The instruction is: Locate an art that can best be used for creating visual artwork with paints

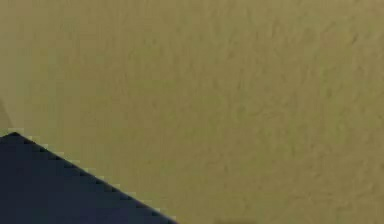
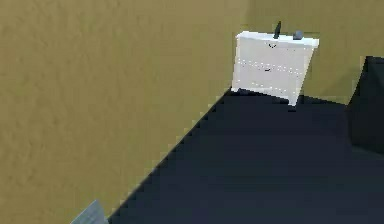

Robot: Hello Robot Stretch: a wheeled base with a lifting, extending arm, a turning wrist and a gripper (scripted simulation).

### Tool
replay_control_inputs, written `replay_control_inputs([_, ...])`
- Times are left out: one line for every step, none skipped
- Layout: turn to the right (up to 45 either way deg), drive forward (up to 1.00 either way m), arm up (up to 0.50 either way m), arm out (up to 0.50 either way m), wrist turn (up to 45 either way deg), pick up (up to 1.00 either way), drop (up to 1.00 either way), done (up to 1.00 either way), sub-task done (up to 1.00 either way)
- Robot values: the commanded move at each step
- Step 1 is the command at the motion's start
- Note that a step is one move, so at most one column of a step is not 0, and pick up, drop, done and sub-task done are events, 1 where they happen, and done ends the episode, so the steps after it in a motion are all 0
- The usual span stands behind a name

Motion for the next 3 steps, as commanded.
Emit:
replay_control_inputs([-45.0,0.0,0.0,0.0,0.0,0.0,0.0,0.0,0.0])
replay_control_inputs([-42.0,0.0,0.0,0.0,0.0,0.0,0.0,0.0,0.0])
replay_control_inputs([0.0,1.0,0.0,0.0,0.0,0.0,0.0,0.0,0.0])
